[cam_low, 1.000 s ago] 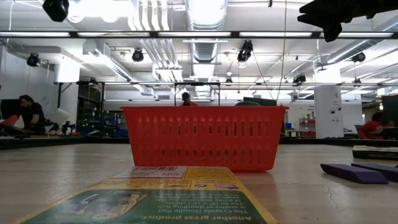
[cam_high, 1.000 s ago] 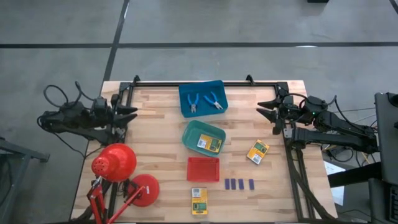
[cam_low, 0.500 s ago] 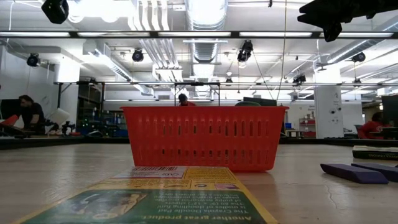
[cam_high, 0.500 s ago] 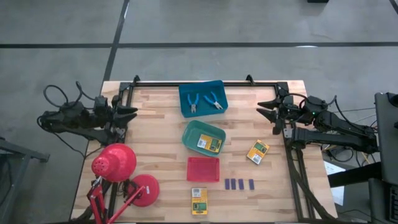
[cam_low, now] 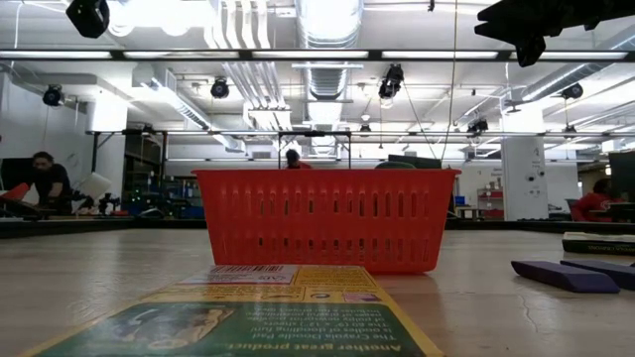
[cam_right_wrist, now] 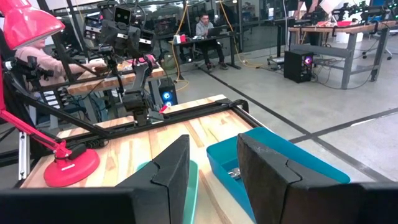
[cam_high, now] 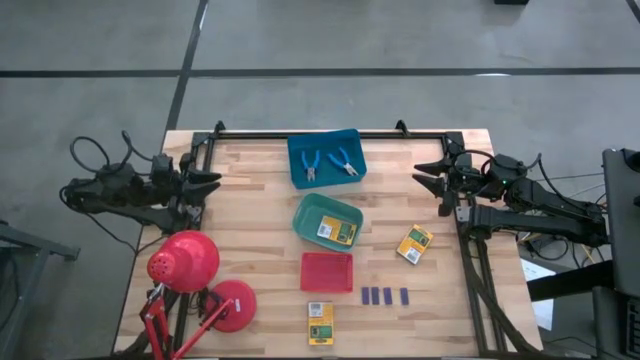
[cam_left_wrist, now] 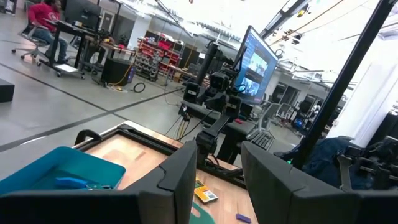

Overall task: Pick & Place School Supplies
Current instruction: Put the yellow crayon box in the green bin

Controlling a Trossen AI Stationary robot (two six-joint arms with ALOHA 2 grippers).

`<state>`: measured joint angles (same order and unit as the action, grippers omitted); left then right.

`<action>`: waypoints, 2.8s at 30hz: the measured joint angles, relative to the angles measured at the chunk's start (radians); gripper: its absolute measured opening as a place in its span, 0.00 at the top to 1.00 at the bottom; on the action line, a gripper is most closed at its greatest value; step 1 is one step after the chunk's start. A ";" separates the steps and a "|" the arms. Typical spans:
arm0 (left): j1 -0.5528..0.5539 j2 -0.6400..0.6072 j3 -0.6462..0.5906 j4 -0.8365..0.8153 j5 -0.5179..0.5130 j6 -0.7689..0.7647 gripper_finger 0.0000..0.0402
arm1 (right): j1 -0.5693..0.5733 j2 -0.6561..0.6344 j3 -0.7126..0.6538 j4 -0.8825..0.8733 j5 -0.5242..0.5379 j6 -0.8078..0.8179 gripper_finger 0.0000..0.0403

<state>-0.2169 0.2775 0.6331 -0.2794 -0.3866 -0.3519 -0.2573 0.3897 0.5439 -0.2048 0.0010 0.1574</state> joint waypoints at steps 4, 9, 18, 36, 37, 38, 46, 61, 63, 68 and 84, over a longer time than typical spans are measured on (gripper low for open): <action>0.000 0.000 0.000 0.000 0.000 0.000 0.67 | 0.000 0.000 0.000 0.000 0.000 0.000 0.68; 0.000 0.000 0.000 0.000 0.000 0.000 0.67 | 0.000 0.000 0.000 0.000 0.000 0.000 0.68; 0.001 0.000 0.000 0.000 0.000 0.000 0.67 | 0.001 0.010 0.000 0.000 -0.002 0.082 0.68; 0.000 0.000 0.000 0.000 0.000 0.000 0.67 | 0.003 0.017 0.000 -0.030 -0.063 0.311 0.68; 0.000 0.000 0.000 0.000 0.000 0.000 0.67 | 0.003 0.018 0.000 -0.031 -0.058 0.313 0.68; 0.000 0.000 0.000 0.000 0.000 0.000 0.67 | 0.002 0.018 0.000 -0.030 -0.054 0.314 0.68; 0.000 0.000 0.000 0.000 0.000 0.000 0.67 | 0.000 0.018 0.000 -0.028 0.088 0.493 0.68; 0.000 0.000 0.000 -0.001 0.000 0.000 0.67 | -0.062 0.084 0.122 -0.263 0.068 0.710 0.68; 0.000 0.000 0.000 -0.001 0.000 0.000 0.67 | -0.093 0.112 0.183 -0.373 0.030 0.708 0.68; 0.000 0.000 0.000 -0.001 0.000 0.000 0.67 | -0.197 0.212 0.314 -0.589 -0.113 0.706 0.68; 0.000 0.000 0.000 -0.002 0.000 0.000 0.67 | -0.477 0.463 0.255 -0.641 -0.869 0.341 0.72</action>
<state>-0.2169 0.2775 0.6334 -0.2813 -0.3866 -0.3515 -0.7342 0.8526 0.7993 -0.8457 -0.8685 0.4985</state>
